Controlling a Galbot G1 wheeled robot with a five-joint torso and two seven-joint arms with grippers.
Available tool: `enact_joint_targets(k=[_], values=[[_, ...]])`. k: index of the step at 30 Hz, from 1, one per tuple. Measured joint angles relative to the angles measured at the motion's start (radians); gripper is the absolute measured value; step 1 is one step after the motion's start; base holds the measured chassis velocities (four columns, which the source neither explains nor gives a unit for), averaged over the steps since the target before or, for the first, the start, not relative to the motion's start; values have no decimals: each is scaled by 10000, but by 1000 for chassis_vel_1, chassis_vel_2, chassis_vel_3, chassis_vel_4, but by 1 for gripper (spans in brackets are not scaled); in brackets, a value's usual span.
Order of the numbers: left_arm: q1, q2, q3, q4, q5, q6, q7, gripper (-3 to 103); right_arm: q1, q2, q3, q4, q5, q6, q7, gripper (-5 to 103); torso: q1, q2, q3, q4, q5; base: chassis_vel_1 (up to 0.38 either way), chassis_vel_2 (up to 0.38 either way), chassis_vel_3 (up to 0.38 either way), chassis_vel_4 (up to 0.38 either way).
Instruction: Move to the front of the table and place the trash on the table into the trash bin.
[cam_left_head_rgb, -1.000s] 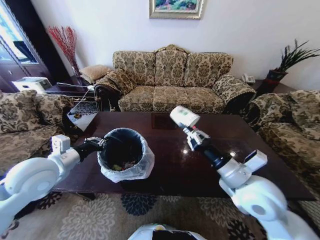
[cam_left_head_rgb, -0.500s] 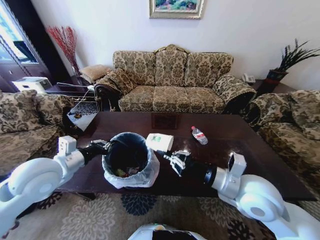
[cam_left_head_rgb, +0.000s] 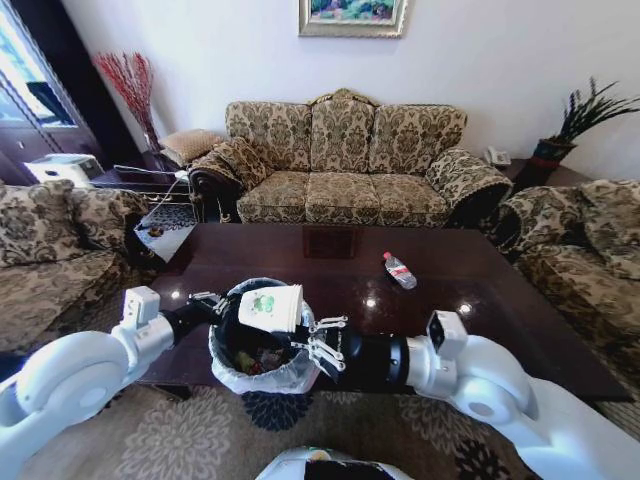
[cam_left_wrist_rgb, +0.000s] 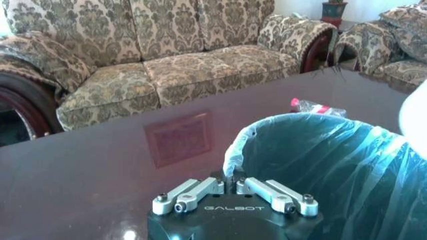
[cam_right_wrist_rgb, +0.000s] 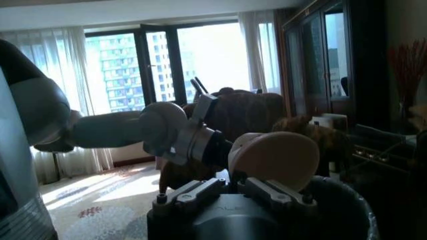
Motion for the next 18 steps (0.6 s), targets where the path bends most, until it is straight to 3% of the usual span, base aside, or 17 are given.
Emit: enact_joint_targets(k=[5,7,9,11,12,16,18], values=[[12,0,-42,-85,-37,-2,2,4,13,19,-119,-167,-467,7,-23,-3,0,0,0,0,1,0,0,0,0],[11,7,-18,-133,-48,-4,7,4,10,62,-156,-235,-632,10,-6,7,0,0,0,-1,2,0,0,0,0],[8,15,-1,-141,-48,-4,9,4,13,78,-165,-256,-659,10,2,7,0,0,0,0,1,0,0,0,0],[5,33,12,-157,-53,-4,15,4,27,81,-182,-289,-688,11,9,17,0,0,0,0,1,0,0,0,0],[5,33,12,-157,-53,-4,15,4,27,81,-182,-289,-688,11,9,17,0,0,0,0,1,0,0,0,0],[21,19,5,-171,-59,-8,23,4,49,81,-162,-308,-718,23,9,38,0,0,0,0,1,0,0,0,0],[35,-1,4,-179,-59,-9,26,4,29,89,-133,-308,-726,37,11,38,0,0,0,0,1,0,0,0,0]])
